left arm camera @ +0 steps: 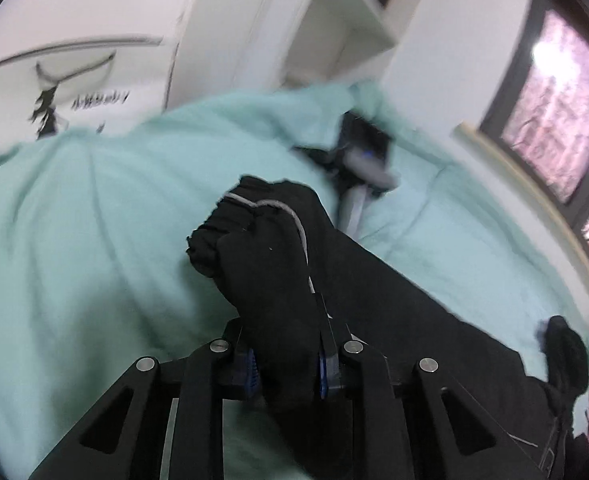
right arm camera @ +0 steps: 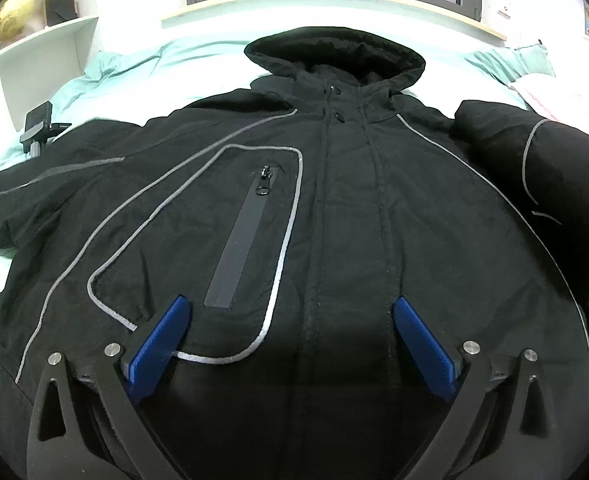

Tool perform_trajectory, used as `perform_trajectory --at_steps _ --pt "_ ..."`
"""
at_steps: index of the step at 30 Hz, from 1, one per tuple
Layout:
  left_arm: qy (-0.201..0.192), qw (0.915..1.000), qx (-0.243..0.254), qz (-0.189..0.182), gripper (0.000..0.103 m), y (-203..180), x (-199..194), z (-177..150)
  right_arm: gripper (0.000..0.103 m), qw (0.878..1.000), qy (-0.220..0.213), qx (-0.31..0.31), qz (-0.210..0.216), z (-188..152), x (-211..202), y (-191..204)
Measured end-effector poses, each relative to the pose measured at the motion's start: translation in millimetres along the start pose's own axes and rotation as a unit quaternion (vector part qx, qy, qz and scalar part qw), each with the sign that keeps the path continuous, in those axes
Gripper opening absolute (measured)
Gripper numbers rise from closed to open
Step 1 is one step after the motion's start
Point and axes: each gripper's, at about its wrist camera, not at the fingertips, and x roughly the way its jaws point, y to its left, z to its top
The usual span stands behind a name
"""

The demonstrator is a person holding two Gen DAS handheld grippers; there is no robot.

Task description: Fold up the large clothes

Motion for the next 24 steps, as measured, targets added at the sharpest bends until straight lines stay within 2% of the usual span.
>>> perform_trajectory --at_steps 1,3,5,7,11,14,16,18,21,24 --pt "0.025 0.9996 -0.004 0.009 0.022 4.1 11.7 -1.9 0.103 1.0 0.0 -0.001 -0.001 0.1 0.3 0.1" --pt "0.032 0.9993 0.01 0.019 0.022 2.2 15.5 -7.8 0.103 1.0 -0.001 0.0 -0.001 0.3 0.3 -1.0" --pt "0.016 0.9993 0.03 0.014 0.021 -8.6 1.8 -8.3 0.103 1.0 -0.001 0.002 0.001 -0.2 0.4 -2.1" --pt "-0.008 0.9987 0.049 -0.013 0.021 -27.5 -26.3 -5.8 0.103 1.0 0.0 0.003 0.001 -0.3 0.5 -2.7" --pt "-0.058 0.9895 0.121 -0.053 0.021 -91.2 -92.3 -6.8 0.1 1.0 -0.011 0.008 -0.01 0.7 -6.3 -2.7" --pt "-0.078 0.9733 0.182 -0.117 0.021 -162.3 -151.3 -26.9 0.1 0.997 -0.051 0.031 -0.045 8.7 -35.7 -9.4" --pt "-0.075 0.9615 0.212 -0.157 0.021 -203.3 -173.7 -46.7 0.1 0.996 -0.071 0.042 -0.041 15.5 -58.9 -17.6" --pt "-0.052 0.9461 0.248 -0.202 0.021 -255.9 -188.3 -73.8 0.1 0.995 -0.086 0.043 -0.038 22.6 -84.5 -30.6" --pt "0.002 0.9237 0.293 -0.247 0.021 -325.8 -187.5 -124.8 0.101 0.992 -0.095 0.049 -0.06 25.7 -112.2 -53.1" --pt "0.056 0.9059 0.334 -0.254 0.021 -384.7 -168.6 -185.9 0.101 0.994 -0.081 0.063 -0.047 17.6 -129.1 -84.3"
